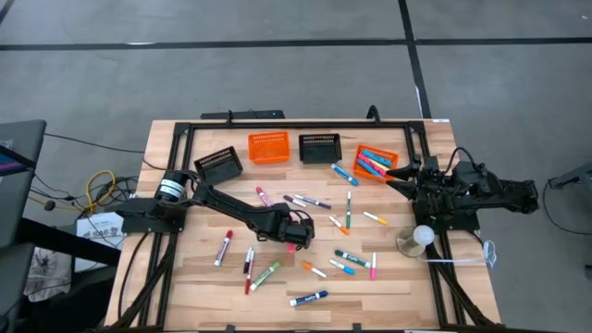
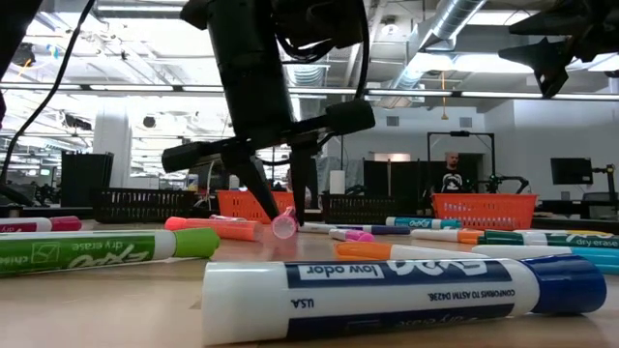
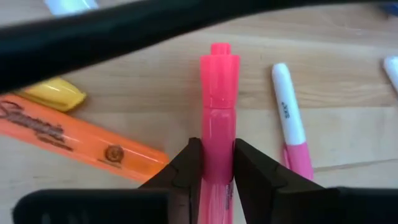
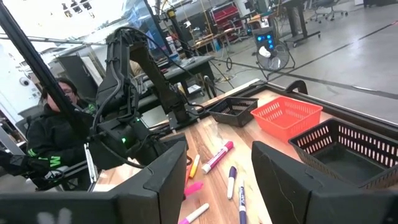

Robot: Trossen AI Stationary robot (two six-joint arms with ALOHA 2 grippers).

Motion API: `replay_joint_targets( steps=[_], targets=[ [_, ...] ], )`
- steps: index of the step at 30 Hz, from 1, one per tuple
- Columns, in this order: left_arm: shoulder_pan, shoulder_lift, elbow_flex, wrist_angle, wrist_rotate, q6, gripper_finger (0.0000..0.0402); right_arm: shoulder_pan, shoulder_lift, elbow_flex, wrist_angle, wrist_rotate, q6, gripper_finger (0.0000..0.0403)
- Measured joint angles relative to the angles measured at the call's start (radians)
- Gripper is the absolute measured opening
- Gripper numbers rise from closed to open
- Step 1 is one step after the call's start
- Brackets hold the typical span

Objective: Pick & Place Markers
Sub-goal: Put the pink marker into the right orange bin

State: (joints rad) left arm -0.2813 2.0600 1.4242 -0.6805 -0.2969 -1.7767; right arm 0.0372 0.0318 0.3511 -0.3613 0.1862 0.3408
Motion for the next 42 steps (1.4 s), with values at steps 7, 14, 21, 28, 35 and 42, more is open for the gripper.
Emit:
replay_joint_targets(
  steps=[7,14,21,28,35,42],
  targets=[
    [-0.002,-0.014,0.002,0.007,0.001,0.000,0.0078,0.000,0.000,0.000,0.000,0.000,0.000,0.0171],
    [-0.003,-0.091,0.003,0.000,-0.041,0.030,0.0076,0.000,0.000,0.000,0.004,-0.001,0.000,0.0173],
    [0.011,-0.193,0.003,0.019,-0.198,0.110,0.0077,0.000,0.000,0.000,0.004,-0.002,0.000,0.0171],
    [0.063,-0.220,0.004,0.206,-0.256,0.293,0.0078,0.000,0.018,0.000,0.006,-0.035,0.077,0.0171],
    [0.123,-0.220,0.004,0.423,-0.250,0.468,0.0076,0.000,0.080,0.000,0.040,-0.063,0.139,0.0191],
    [0.156,-0.220,0.004,0.530,-0.212,0.547,0.0078,0.000,0.218,0.000,0.065,-0.101,0.221,0.0243]
  ],
)
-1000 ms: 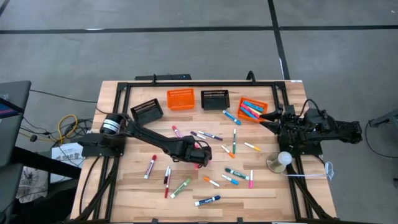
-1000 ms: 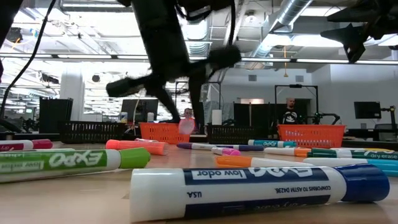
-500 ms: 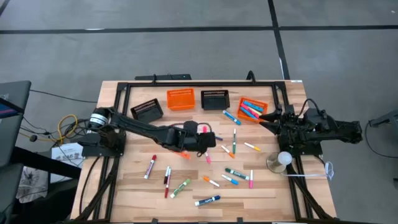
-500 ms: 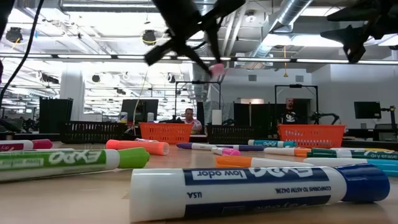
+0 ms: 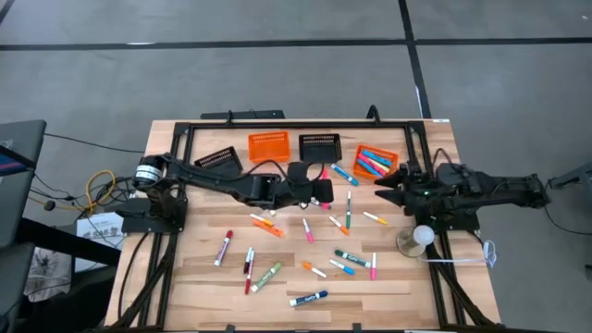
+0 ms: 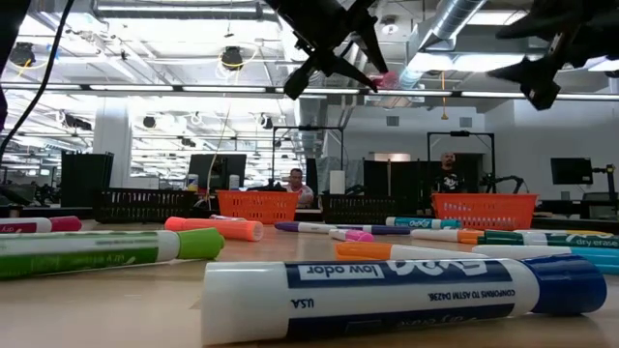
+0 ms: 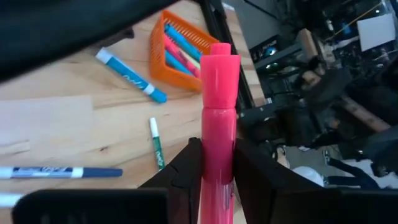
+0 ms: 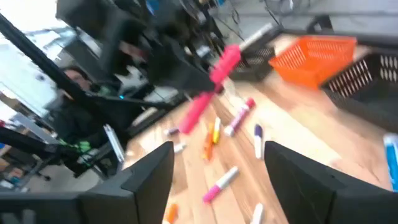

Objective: Pick & Place Markers
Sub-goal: Put the pink marker into the right orange bin

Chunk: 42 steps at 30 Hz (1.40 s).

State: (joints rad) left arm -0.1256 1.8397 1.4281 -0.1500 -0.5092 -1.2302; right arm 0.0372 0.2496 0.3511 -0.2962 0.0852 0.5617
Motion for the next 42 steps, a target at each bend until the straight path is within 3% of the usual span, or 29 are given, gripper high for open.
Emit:
replay_joint_targets(
  steps=[12,26,31,42],
  targets=[
    [0.003,0.000,0.000,0.047,0.011,0.004,0.0080,-0.023,0.263,0.000,0.203,-0.033,0.072,0.0267],
    [0.003,0.000,0.002,0.117,0.024,0.025,0.0081,-0.221,0.587,0.000,0.614,-0.403,0.160,0.0267],
    [0.006,0.000,0.002,0.118,0.023,0.025,0.0080,-0.243,0.654,0.000,0.687,-0.451,0.192,0.0267],
    [0.021,0.000,0.002,0.124,0.021,0.025,0.0080,-0.241,0.785,0.001,0.869,-0.453,0.230,0.0267]
  ],
)
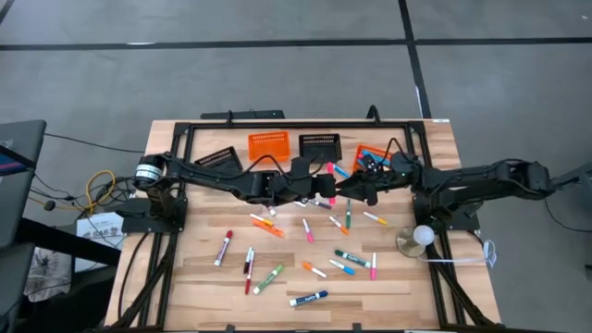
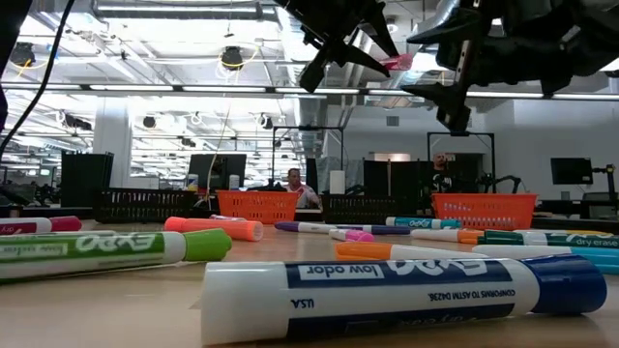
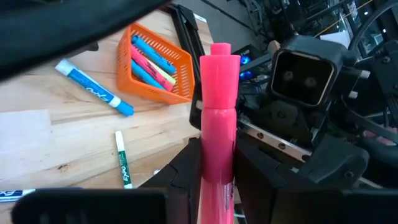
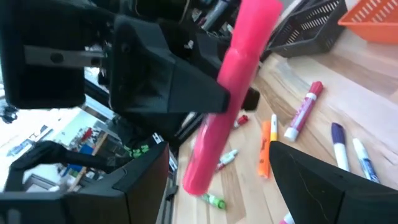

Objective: Pick & Place Markers
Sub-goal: Put the pink marker into the right orange bin

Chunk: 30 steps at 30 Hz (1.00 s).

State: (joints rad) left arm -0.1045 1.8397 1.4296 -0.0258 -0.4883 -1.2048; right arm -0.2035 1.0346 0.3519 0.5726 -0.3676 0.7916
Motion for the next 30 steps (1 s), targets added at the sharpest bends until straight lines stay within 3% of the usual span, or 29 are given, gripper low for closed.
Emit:
replay_joint_targets(
  steps=[13,21,25,30],
  targets=[
    [0.006,0.000,0.000,0.007,0.003,0.000,0.0082,0.000,0.153,0.066,0.072,-0.002,-0.002,0.0265],
    [0.006,0.000,0.000,0.006,0.003,0.000,0.0082,-0.016,0.172,0.087,0.062,-0.051,-0.030,0.0259],
    [0.006,0.000,0.000,0.005,0.003,0.000,0.0083,-0.015,0.172,0.087,0.061,-0.052,-0.031,0.0235],
    [0.008,0.000,0.000,0.005,0.002,0.001,0.0084,-0.015,0.172,0.087,0.060,-0.052,-0.031,0.0173]
  ],
)
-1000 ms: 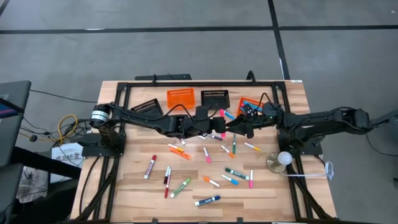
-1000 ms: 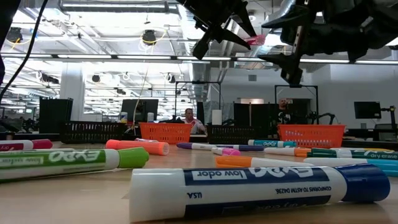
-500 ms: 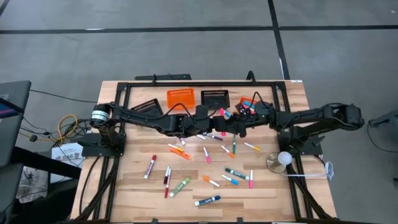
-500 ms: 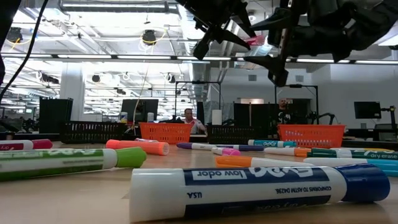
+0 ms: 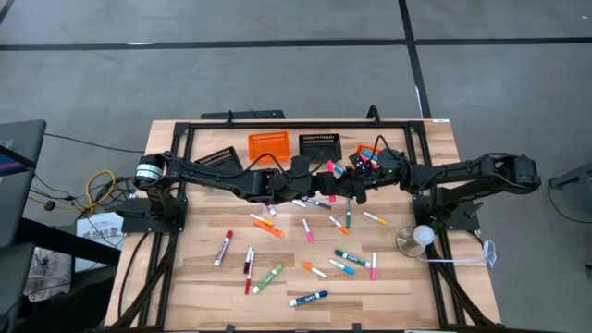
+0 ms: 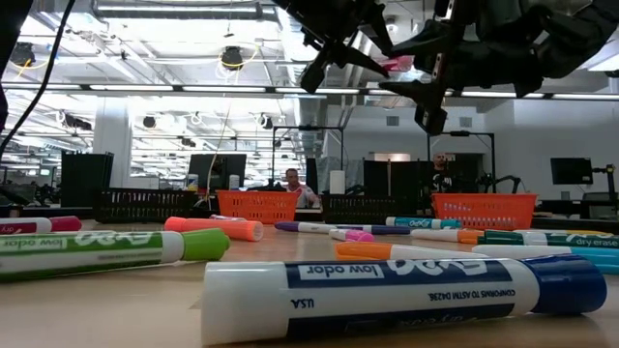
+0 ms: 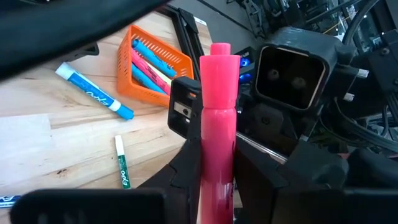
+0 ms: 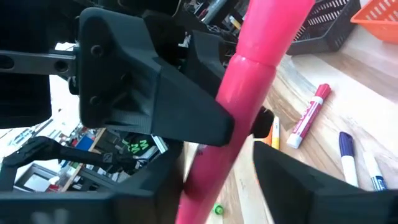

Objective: Pick & Place Markers
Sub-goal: Put the pink marker into the right orange bin

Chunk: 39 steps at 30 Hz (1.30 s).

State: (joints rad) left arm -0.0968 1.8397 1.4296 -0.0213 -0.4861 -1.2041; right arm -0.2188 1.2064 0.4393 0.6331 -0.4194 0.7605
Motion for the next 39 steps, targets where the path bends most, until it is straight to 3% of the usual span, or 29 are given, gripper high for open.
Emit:
replay_joint_targets(
  steps=[9,15,28,39],
  targets=[
    [0.001,-0.002,0.000,-0.005,-0.004,0.023,0.0086,0.000,-0.001,0.000,-0.005,-0.002,0.004,0.0054],
    [0.001,-0.002,0.000,0.001,0.005,0.027,0.0113,0.000,-0.001,0.000,-0.005,0.000,-0.002,0.0054],
    [-0.002,-0.006,0.000,-0.009,0.036,0.183,0.0239,0.000,-0.001,0.000,-0.038,-0.001,0.006,0.0054],
    [-0.003,-0.109,-0.069,-0.113,0.037,0.161,0.0253,-0.040,-0.041,-0.001,-0.090,-0.021,-0.002,0.0054]
  ],
)
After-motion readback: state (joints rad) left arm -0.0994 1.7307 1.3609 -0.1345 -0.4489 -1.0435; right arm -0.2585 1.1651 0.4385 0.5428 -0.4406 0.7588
